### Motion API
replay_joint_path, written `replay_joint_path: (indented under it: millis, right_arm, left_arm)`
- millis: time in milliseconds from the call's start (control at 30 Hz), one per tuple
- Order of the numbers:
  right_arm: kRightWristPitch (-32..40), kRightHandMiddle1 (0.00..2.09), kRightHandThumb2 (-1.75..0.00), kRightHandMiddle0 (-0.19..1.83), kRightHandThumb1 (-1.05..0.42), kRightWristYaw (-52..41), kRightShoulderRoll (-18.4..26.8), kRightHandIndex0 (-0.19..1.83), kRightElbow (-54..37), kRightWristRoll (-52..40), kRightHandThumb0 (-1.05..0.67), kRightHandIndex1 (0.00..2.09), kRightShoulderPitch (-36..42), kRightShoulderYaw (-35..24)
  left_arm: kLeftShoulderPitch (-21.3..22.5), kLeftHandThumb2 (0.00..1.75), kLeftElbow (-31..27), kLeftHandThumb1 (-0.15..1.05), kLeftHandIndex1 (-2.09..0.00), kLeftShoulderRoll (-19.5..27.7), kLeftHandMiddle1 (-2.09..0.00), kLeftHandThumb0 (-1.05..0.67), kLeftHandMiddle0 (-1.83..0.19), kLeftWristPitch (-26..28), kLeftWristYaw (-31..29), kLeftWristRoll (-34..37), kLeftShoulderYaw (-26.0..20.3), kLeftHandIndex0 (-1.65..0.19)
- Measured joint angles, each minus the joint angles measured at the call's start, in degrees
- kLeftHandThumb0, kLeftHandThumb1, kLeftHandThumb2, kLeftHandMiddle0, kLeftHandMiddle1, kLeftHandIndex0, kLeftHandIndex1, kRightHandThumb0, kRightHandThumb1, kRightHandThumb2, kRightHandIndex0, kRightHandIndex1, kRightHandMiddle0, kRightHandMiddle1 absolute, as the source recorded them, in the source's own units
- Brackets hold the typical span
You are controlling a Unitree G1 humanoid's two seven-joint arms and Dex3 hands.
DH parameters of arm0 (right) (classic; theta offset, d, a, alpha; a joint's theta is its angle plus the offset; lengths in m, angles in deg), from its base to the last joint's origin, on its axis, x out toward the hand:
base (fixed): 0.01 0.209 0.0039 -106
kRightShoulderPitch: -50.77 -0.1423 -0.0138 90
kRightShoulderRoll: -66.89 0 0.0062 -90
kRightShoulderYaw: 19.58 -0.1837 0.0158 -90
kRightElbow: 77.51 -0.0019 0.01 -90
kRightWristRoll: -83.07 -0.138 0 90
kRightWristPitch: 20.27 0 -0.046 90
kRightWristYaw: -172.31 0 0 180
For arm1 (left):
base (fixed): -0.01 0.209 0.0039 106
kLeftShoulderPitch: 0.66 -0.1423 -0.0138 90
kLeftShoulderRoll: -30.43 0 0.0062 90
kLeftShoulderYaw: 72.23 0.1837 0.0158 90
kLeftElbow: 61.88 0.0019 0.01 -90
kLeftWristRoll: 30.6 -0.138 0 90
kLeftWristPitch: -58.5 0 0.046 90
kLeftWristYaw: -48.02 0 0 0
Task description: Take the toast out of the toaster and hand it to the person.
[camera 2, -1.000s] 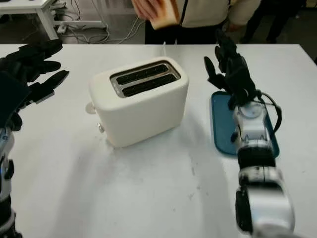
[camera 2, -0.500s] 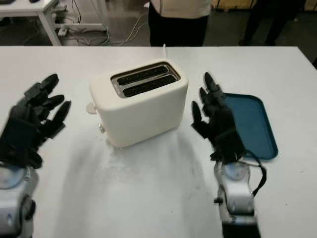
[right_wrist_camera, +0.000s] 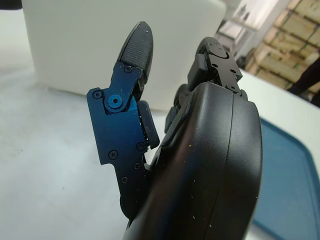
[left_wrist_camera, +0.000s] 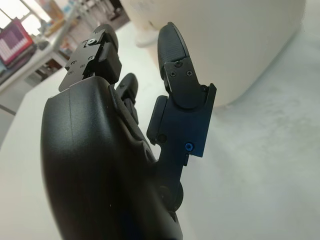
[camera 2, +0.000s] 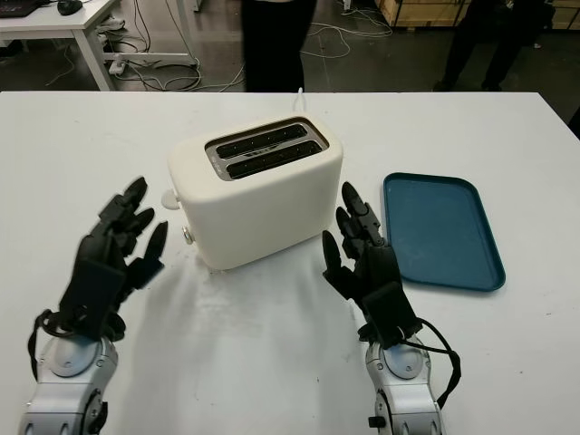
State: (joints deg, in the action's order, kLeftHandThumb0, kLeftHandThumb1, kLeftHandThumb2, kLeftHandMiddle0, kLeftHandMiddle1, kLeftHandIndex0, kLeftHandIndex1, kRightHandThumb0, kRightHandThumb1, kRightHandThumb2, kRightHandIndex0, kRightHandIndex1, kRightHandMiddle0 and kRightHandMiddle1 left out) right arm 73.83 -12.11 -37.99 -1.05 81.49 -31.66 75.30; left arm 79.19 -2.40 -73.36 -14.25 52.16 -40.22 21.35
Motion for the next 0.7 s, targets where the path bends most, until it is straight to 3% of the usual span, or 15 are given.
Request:
replay_joint_path:
  millis: [133,700]
  right_arm:
    - [1.5,0.0,-0.66,0.08,-0.92,1.3,-0.2,0.05,-0.3,0.5,-0.59,0.0,0.0,-0.3]
    - [2.3,0.0,-0.65,0.06,-0.92,2.4,0.1,0.04,0.3,1.0,-0.55,0.0,-4.4,-3.7]
  left_arm:
    - [-0.4,0.82,0.2,0.92,-0.01,-0.4,-0.39,-0.58,0.0,-0.7,0.2,-0.3,0.8,-0.17]
    - [0.9,0.8,3.7,0.92,-0.01,-1.9,-0.4,-0.58,0.0,-2.9,1.3,0.2,-2.9,-0.18]
